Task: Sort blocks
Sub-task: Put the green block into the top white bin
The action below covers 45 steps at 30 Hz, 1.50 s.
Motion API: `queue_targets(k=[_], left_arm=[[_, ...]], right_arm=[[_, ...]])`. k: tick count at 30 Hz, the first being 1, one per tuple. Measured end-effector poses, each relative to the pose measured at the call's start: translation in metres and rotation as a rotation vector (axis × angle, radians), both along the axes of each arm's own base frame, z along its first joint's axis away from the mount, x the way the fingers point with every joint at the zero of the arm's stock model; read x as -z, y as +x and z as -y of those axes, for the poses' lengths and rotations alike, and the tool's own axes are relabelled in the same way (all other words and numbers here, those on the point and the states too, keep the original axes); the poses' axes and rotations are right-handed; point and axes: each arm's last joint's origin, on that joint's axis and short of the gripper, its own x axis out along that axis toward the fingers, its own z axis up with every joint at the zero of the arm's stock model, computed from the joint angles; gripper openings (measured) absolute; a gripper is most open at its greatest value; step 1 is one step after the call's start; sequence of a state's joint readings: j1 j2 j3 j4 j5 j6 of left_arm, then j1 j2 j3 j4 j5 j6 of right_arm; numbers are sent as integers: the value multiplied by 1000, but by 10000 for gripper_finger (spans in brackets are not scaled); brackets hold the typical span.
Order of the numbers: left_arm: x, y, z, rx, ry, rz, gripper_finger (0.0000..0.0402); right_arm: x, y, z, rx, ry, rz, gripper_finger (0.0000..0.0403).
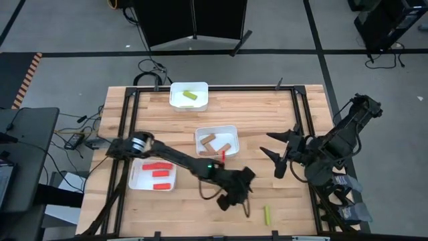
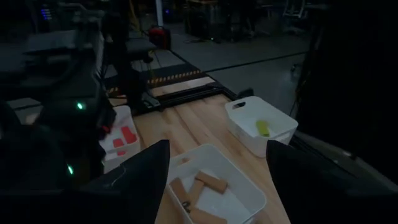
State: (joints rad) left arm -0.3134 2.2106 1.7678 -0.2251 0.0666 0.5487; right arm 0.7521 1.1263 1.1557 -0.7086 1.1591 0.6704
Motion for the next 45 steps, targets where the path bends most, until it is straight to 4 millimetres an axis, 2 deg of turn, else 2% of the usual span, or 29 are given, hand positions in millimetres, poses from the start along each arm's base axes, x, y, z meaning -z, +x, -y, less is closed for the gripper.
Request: queue_targets(k=[4, 9, 15, 19, 36, 42, 45], left_arm=[[1, 25, 2, 98, -33, -1, 250], [18, 50, 7, 170, -68, 0, 250], [37, 70, 14, 211, -94, 4, 250], [43, 80, 18, 233, -119, 34, 250], [39, 83, 20, 240, -154, 86, 250], [43, 80, 18, 229, -154, 34, 249], [32, 76, 15, 219, -171, -6, 244]], right_arm=[[0, -3, -4, -21, -3, -3, 273], [1, -5, -7, -41, -5, -6, 269], [1, -7, -9, -56, -6, -10, 268], [1, -7, -9, -60, -2, -12, 267], [2, -7, -10, -97, 27, -32, 261], [2, -7, -11, -127, 46, -49, 261], [4, -10, -17, -210, 79, -85, 258]])
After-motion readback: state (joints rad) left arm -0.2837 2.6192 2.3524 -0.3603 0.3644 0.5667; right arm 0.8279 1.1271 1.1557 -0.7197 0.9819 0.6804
